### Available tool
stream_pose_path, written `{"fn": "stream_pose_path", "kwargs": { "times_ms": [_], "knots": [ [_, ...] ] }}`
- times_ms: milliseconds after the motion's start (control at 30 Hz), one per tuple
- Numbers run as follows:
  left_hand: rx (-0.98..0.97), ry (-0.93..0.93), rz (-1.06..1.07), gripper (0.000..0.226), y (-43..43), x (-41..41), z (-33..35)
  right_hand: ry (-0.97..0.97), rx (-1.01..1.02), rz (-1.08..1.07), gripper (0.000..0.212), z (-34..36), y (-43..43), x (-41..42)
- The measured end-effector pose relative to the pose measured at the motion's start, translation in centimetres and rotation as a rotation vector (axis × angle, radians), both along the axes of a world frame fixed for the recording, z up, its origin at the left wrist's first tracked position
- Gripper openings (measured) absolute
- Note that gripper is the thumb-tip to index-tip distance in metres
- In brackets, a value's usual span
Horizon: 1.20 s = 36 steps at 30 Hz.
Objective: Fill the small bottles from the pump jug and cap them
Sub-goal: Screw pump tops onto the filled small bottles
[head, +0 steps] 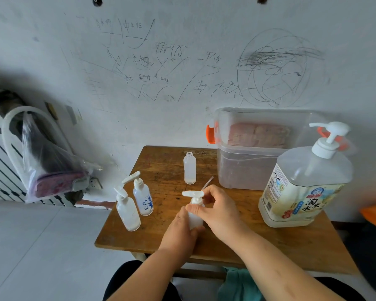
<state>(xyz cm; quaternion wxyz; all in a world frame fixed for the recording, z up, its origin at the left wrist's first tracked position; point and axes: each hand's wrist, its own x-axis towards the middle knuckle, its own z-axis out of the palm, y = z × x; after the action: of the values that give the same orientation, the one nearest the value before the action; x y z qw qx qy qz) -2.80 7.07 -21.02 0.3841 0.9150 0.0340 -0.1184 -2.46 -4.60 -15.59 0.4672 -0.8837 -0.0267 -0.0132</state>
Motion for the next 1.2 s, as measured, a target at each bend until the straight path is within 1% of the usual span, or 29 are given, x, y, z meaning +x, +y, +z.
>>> {"fn": "stream_pose_path", "kwargs": {
  "times_ms": [33, 100, 167, 233, 333, 433, 467, 567, 667, 733, 800, 867, 967, 1033, 1133, 1200],
  "knots": [
    [0.004, 0.010, 0.003, 0.054, 0.01, 0.02, 0.00, 0.006, -0.001, -0.021, 0.034, 0.08, 0.10, 0.10],
    [-0.007, 0.020, 0.001, 0.052, 0.10, 0.11, -0.14, 0.018, 0.036, 0.021, 0.034, 0.16, 0.04, 0.14],
    [-0.037, 0.011, -0.004, 0.056, 0.11, 0.14, -0.23, 0.014, 0.046, 0.086, 0.029, 0.19, -0.12, -0.06],
    [-0.041, 0.001, -0.004, 0.059, 0.04, 0.12, -0.18, 0.011, 0.032, 0.065, 0.027, 0.14, -0.13, -0.08],
    [-0.036, 0.026, 0.017, 0.062, 0.01, 0.07, -0.10, 0.025, 0.005, -0.001, 0.038, 0.33, -0.10, 0.18],
    [-0.046, 0.017, 0.009, 0.061, 0.11, 0.18, -0.35, 0.056, 0.030, 0.075, 0.044, 0.29, -0.33, 0.04],
    [-0.050, 0.008, 0.005, 0.060, 0.10, 0.14, -0.34, 0.057, 0.024, 0.078, 0.042, 0.17, -0.32, -0.09],
    [-0.047, 0.012, 0.021, 0.062, -0.02, 0.03, -0.22, 0.041, 0.039, -0.004, 0.033, -0.05, -0.21, 0.01],
    [-0.066, 0.014, 0.018, 0.061, 0.06, 0.04, -0.35, 0.053, 0.104, 0.077, 0.031, -0.32, -0.39, 0.01],
    [-0.067, 0.002, 0.011, 0.059, 0.09, 0.04, -0.25, 0.023, 0.083, 0.101, 0.030, -0.50, -0.36, -0.13],
    [-0.060, 0.004, 0.008, 0.062, 0.01, 0.06, -0.20, -0.025, 0.028, 0.025, 0.028, -0.43, -0.16, 0.04],
    [-0.042, 0.034, 0.014, 0.067, 0.04, 0.05, -0.04, -0.023, 0.005, -0.006, 0.031, -0.16, -0.06, 0.26],
    [-0.042, 0.030, 0.008, 0.060, 0.19, 0.15, -0.28, -0.009, 0.041, 0.104, 0.030, -0.22, -0.31, 0.30],
    [-0.029, 0.026, 0.008, 0.058, 0.16, 0.12, -0.16, -0.025, 0.018, 0.093, 0.026, -0.31, -0.30, 0.29],
    [-0.030, 0.040, 0.016, 0.060, 0.11, 0.17, -0.20, 0.000, -0.005, 0.030, 0.034, 0.05, -0.15, 0.36],
    [-0.032, 0.039, 0.007, 0.058, 0.17, 0.19, -0.23, 0.014, 0.010, 0.083, 0.035, 0.09, -0.27, 0.32]
  ]
}}
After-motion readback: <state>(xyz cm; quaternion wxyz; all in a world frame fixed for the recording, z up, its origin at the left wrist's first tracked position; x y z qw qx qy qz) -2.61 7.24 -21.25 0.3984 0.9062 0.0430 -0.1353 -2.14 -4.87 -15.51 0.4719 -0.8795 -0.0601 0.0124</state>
